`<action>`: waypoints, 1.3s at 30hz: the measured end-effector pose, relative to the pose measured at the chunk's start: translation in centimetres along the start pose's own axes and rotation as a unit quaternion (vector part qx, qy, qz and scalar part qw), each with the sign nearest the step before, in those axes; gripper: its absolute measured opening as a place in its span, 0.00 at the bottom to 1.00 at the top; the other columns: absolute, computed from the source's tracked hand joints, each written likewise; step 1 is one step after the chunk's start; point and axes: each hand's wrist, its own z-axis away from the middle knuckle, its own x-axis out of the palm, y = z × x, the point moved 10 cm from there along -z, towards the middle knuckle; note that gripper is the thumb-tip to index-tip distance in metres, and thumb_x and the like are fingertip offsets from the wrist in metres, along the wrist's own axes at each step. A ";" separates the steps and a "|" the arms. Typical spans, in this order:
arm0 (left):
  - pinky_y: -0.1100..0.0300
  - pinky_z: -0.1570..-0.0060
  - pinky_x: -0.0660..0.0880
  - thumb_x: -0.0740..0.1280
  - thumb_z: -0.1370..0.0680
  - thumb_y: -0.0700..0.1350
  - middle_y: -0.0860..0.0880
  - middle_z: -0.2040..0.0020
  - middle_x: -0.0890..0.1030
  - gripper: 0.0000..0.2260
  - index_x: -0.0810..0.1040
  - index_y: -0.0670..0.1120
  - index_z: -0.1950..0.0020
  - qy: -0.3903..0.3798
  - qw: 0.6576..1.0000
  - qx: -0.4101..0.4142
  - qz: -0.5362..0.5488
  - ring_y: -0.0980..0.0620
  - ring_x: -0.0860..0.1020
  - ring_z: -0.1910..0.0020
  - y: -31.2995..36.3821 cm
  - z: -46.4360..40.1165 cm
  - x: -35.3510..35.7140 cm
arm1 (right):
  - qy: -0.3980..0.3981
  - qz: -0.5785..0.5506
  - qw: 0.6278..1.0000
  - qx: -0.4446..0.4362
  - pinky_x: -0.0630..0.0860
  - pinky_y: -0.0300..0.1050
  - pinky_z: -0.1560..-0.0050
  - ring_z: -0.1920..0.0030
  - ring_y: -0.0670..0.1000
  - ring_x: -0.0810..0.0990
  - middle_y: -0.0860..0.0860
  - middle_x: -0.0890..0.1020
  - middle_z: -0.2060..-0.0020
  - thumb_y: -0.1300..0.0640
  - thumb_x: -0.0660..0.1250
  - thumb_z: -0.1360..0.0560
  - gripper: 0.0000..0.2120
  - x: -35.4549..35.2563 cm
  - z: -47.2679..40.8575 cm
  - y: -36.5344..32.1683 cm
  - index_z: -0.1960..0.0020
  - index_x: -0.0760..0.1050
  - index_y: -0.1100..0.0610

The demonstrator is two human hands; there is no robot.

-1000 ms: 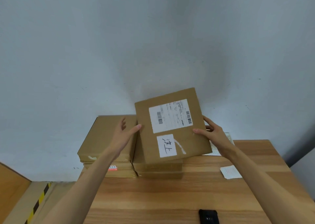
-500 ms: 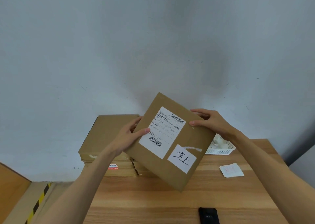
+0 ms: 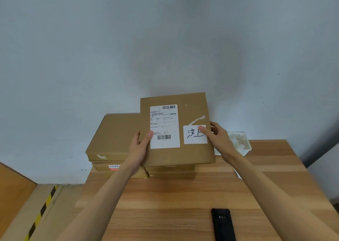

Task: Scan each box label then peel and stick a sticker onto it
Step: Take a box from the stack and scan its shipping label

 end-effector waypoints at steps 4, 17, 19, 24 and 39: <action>0.58 0.39 0.72 0.71 0.24 0.60 0.52 0.29 0.72 0.40 0.57 0.50 0.18 -0.013 1.000 0.003 -0.010 0.55 0.72 0.32 -1.5 1.1 0.2 | 0.004 -0.007 1.000 0.002 0.81 0.46 0.47 0.46 0.47 0.84 0.45 0.86 0.48 0.47 0.70 0.22 0.14 -0.1 1.7 1.3 0.37 0.78 0.49; 0.60 0.49 0.79 0.74 0.23 0.52 0.55 0.43 0.85 0.19 0.78 0.51 0.34 -0.043 0.994 -0.084 -0.056 0.56 0.82 0.43 -13.8 7.6 0.2 | -0.008 0.008 0.991 0.134 0.78 0.37 0.55 0.50 0.44 0.85 0.45 0.87 0.51 0.51 0.69 0.20 0.09 -0.8 11.4 14.0 0.41 0.80 0.51; 0.66 0.55 0.78 0.73 0.23 0.52 0.54 0.43 0.84 0.18 0.78 0.51 0.34 -0.046 0.991 -0.106 -0.062 0.56 0.82 0.44 -15.8 8.6 -0.1 | -0.012 0.008 0.988 0.153 0.78 0.36 0.56 0.51 0.44 0.85 0.45 0.87 0.52 0.51 0.69 0.20 0.09 -0.5 12.6 16.0 0.41 0.80 0.51; 0.67 0.56 0.78 0.73 0.22 0.53 0.56 0.42 0.84 0.20 0.77 0.51 0.32 -0.055 0.983 -0.150 -0.089 0.57 0.82 0.44 -20.9 9.7 -1.3 | -0.018 0.015 0.981 0.195 0.79 0.38 0.56 0.51 0.44 0.85 0.46 0.86 0.50 0.49 0.70 0.21 0.12 0.9 14.7 20.8 0.39 0.79 0.50; 0.61 0.46 0.77 0.71 0.20 0.49 0.55 0.42 0.82 0.18 0.76 0.47 0.31 -0.100 0.961 -0.227 -0.123 0.57 0.80 0.44 -31.5 8.1 -0.8 | 0.002 0.147 0.950 0.276 0.76 0.45 0.45 0.43 0.48 0.80 0.47 0.83 0.44 0.46 0.62 0.17 0.17 1.6 15.5 32.0 0.36 0.77 0.55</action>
